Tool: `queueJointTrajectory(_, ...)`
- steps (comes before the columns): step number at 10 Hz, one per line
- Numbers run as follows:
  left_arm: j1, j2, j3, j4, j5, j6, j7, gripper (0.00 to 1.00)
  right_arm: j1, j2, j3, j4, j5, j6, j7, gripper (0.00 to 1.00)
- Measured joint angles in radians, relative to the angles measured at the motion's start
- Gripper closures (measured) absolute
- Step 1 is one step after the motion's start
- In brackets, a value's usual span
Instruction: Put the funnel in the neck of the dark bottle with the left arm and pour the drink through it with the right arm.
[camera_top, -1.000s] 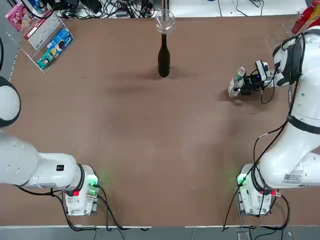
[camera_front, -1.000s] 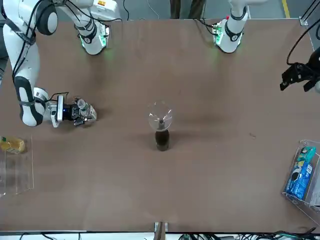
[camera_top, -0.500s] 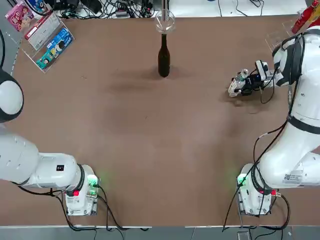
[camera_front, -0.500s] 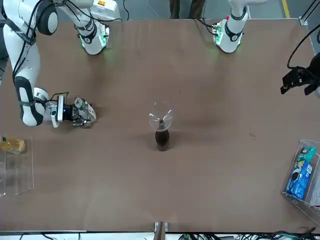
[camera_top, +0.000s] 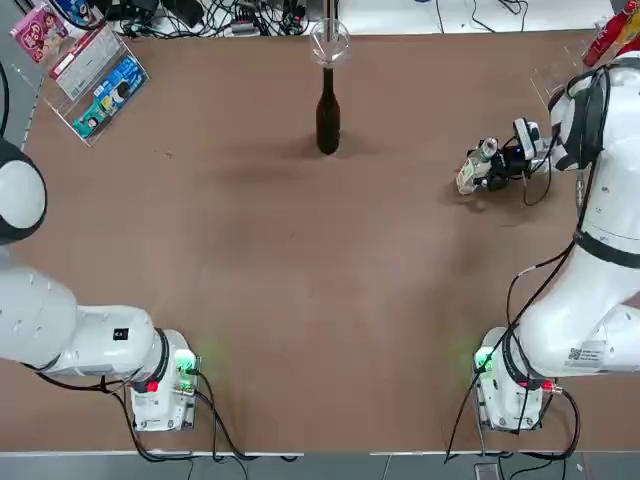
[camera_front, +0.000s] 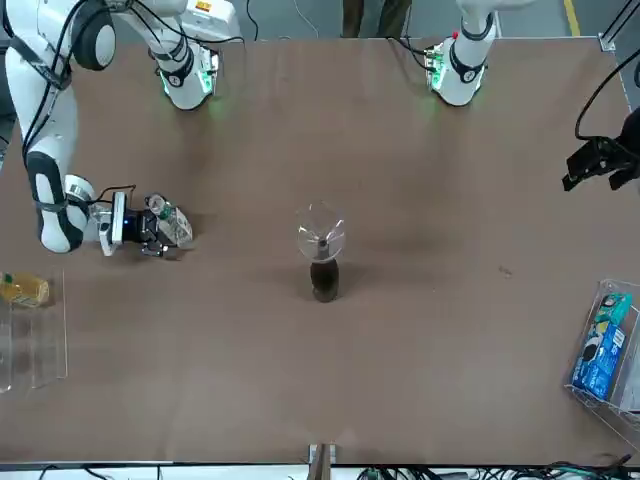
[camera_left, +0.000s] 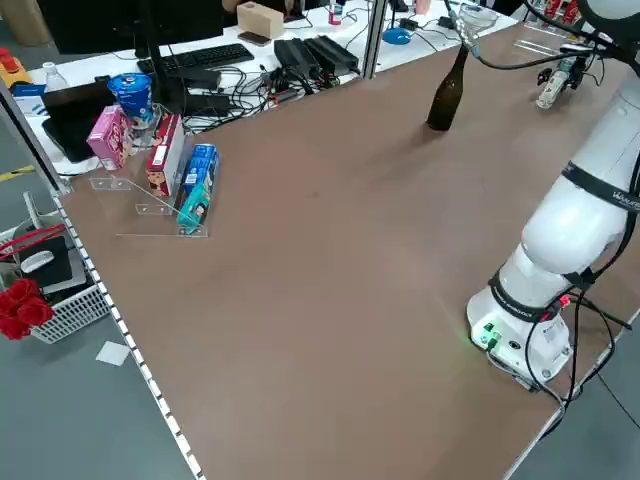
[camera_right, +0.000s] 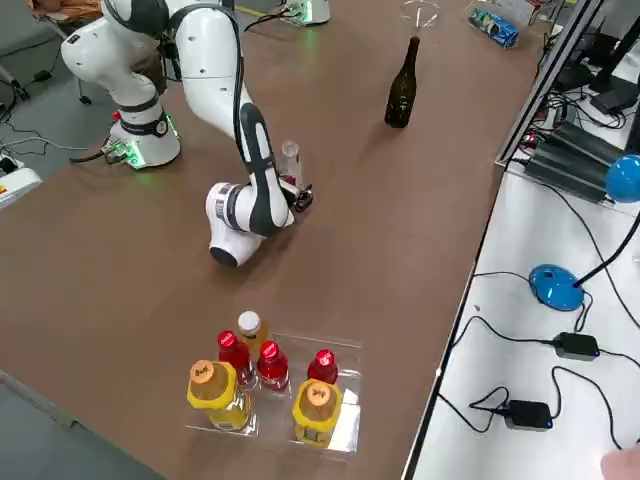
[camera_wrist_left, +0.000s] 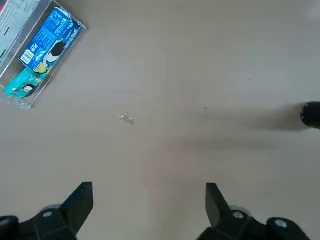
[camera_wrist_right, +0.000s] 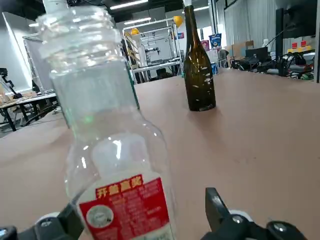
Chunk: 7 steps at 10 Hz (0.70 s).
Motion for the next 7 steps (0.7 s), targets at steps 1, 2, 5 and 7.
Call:
queueJointTrajectory(1, 0.003, 0.0, -0.002, 0.0, 0.0, 0.001, 0.0, 0.01, 0.0, -0.001, -0.013, 0.004, 0.0, 0.0, 0.005, 0.0)
queueJointTrajectory(2, 0.003, 0.001, -0.004, 0.0, 0.0, 0.002, 0.0, 0.01, 0.001, -0.002, -0.024, 0.011, -0.004, -0.001, 0.014, 0.0)
queueJointTrajectory(5, 0.007, 0.002, -0.005, 0.0, 0.0, 0.005, 0.003, 0.01, 0.004, -0.009, -0.075, 0.047, -0.061, -0.002, 0.057, 0.0)
queueJointTrajectory(7, 0.011, 0.002, -0.005, 0.0, 0.0, 0.007, 0.004, 0.01, 0.006, -0.034, -0.113, 0.075, -0.123, -0.004, 0.137, 0.0)
